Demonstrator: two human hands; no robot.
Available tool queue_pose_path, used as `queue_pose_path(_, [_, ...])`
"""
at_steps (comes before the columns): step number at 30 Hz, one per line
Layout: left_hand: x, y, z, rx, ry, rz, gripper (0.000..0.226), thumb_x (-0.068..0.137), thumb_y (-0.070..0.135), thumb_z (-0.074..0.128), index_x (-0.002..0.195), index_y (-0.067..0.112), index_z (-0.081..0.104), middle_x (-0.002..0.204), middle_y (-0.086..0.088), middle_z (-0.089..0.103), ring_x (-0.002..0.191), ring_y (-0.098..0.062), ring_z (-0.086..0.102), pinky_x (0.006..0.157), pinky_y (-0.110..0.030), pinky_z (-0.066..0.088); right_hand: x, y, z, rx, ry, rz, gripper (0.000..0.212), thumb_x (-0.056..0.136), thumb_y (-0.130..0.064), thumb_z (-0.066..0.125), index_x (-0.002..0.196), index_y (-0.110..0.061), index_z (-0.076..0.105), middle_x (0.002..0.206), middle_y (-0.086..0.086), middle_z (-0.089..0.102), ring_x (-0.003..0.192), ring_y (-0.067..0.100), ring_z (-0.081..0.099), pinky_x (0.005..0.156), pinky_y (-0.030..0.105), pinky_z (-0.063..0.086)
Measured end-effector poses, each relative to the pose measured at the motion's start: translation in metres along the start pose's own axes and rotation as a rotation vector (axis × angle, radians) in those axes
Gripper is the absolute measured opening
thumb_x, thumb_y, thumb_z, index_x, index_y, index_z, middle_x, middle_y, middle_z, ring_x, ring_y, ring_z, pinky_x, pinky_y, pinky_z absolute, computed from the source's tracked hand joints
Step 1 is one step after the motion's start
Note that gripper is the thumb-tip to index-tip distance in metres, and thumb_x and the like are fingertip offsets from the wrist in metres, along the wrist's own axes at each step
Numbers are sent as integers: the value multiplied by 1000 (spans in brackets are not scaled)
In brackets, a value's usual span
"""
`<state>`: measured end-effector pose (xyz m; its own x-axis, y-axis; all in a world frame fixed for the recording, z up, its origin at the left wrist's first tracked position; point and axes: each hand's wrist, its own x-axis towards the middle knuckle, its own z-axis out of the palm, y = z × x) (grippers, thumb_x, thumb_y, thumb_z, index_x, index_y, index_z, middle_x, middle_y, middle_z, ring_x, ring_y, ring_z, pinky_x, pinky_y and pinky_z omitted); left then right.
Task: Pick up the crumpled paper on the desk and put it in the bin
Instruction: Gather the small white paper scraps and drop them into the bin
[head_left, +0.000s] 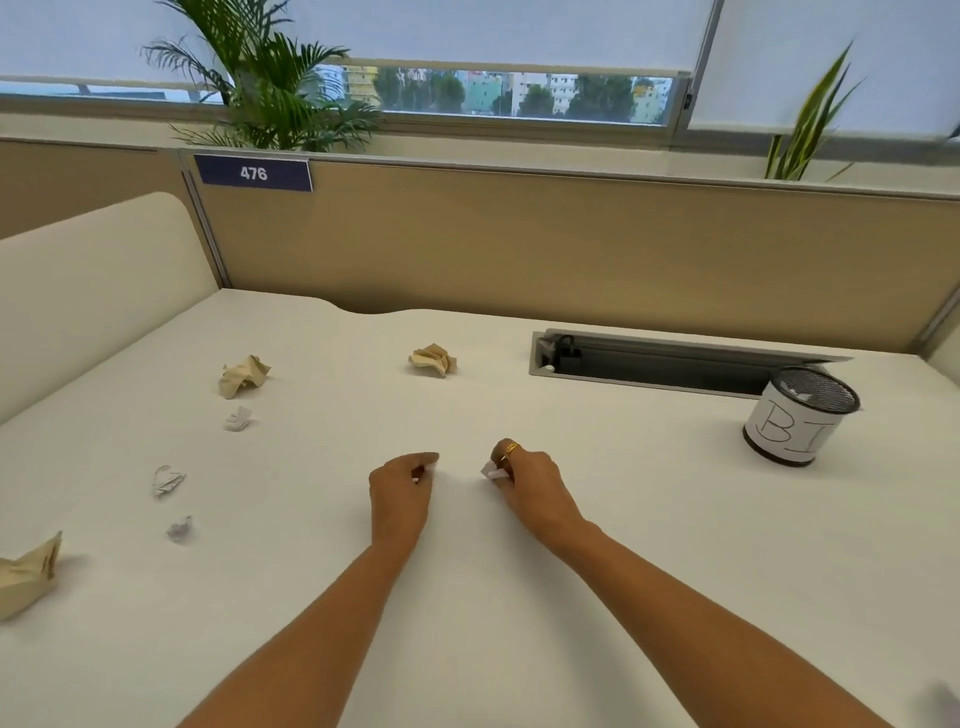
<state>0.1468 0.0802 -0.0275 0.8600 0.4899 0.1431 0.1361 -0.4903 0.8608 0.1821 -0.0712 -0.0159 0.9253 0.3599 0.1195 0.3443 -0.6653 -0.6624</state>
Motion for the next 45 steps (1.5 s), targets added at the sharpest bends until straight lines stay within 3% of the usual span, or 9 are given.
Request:
queue_pose_path(5, [-18, 27, 47, -193, -51, -73, 21, 85, -1, 55, 101, 4, 69, 98, -13, 70, 80, -15, 58, 78, -17, 42, -14, 37, -53, 66, 198, 139, 10, 92, -10, 55, 92, -2, 60, 96, 10, 71, 77, 13, 59, 66, 14, 44])
queue_pose_path(10, [-35, 53, 92, -346, -165, -30, 23, 82, 4, 64, 104, 8, 66, 83, -6, 65, 70, -3, 58, 61, 6, 41, -22, 72, -114, -58, 418, 266, 22, 92, -24, 57, 101, -5, 64, 97, 11, 70, 76, 15, 55, 64, 21, 39])
queue_pose_path(15, [-50, 69, 119, -447, -205, -69, 24, 79, 6, 69, 101, 13, 65, 76, -4, 66, 65, 2, 60, 61, 5, 42, -21, 98, -173, -163, 707, 382, 27, 92, -30, 55, 106, -10, 67, 101, 11, 71, 78, 20, 58, 66, 24, 38])
queue_pose_path(19, [-44, 62, 115, -467, -209, -79, 12, 78, 12, 71, 84, 21, 67, 69, 6, 68, 58, 12, 60, 61, -3, 45, -20, 109, -210, -198, 895, 496, 28, 92, -27, 55, 114, -11, 63, 112, 16, 67, 102, 33, 62, 82, 38, 51])
queue_pose_path(24, [-45, 62, 114, -487, -261, -74, 18, 77, 10, 71, 72, 26, 65, 73, 6, 70, 60, 13, 61, 59, 2, 45, -13, 126, -228, -234, 889, 643, 9, 88, -19, 60, 88, -13, 53, 100, 17, 68, 94, 35, 61, 70, 32, 41])
queue_pose_path(32, [-43, 59, 117, -492, -242, -68, 10, 77, 11, 72, 72, 17, 66, 72, 5, 68, 59, 12, 60, 58, 2, 44, -3, 144, -226, -334, 855, 724, 19, 93, -20, 53, 100, -7, 66, 104, 19, 68, 97, 34, 62, 78, 37, 49])
queue_pose_path(39, [-45, 63, 118, -460, -232, -78, 18, 76, 9, 72, 68, 22, 65, 71, 9, 67, 61, 5, 62, 59, 3, 44, -28, 146, -196, -269, 1063, 630, 20, 91, -18, 53, 104, -5, 62, 107, 17, 63, 101, 33, 56, 75, 39, 49])
queue_pose_path(43, [-42, 75, 125, -383, -213, -129, 3, 76, 16, 73, 76, 16, 70, 75, -2, 69, 71, -13, 61, 70, -18, 48, -49, 166, -160, -268, 955, 680, 16, 89, -14, 53, 99, -5, 62, 107, 16, 61, 103, 34, 54, 76, 40, 47])
queue_pose_path(45, [-40, 88, 131, -310, -215, -101, 12, 77, 23, 73, 83, 13, 73, 81, -2, 71, 78, -14, 62, 73, -22, 45, -57, 176, -146, -266, 833, 731, 18, 89, -15, 53, 100, -7, 62, 112, 14, 59, 108, 32, 50, 84, 41, 43])
